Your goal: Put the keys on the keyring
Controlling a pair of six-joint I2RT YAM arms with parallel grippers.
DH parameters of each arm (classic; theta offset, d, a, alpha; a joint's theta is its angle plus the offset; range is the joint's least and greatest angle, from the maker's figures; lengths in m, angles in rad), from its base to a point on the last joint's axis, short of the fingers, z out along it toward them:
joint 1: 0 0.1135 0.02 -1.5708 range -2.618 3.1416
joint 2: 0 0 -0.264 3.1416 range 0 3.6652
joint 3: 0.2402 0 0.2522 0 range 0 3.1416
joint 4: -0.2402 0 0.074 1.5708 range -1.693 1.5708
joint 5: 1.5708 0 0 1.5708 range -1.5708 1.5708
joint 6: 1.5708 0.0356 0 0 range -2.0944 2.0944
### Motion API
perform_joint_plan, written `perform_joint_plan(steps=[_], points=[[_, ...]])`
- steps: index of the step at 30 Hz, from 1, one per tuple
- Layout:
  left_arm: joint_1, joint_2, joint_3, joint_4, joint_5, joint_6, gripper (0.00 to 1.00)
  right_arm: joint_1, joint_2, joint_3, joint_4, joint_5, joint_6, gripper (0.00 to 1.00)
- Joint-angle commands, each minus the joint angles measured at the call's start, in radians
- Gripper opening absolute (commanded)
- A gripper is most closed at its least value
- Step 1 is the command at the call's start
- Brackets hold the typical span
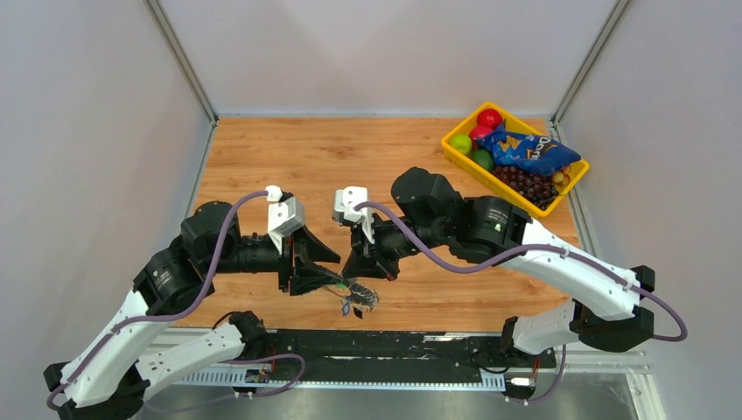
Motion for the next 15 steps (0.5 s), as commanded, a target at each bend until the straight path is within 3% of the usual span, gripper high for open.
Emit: perform_joint_plan(steps=[1, 5, 10, 15], points=[[0.000, 0.011, 0.029, -0.027, 0.011, 0.028, 0.55, 0.001, 0.000, 0.066, 0.026, 0.013, -0.007, 0.00], [0.000, 0.014, 0.031, -0.030, 0.012, 0.034, 0.49, 0.001, 0.000, 0.065, 0.027, 0.015, -0.009, 0.00], [-0.001, 0.016, 0.024, -0.027, 0.018, 0.037, 0.30, 0.001, -0.001, 0.062, 0.025, 0.017, -0.008, 0.00], [-0.001, 0.017, 0.023, -0.010, 0.022, 0.033, 0.25, 0.001, -0.003, 0.053, 0.025, 0.011, -0.007, 0.00]])
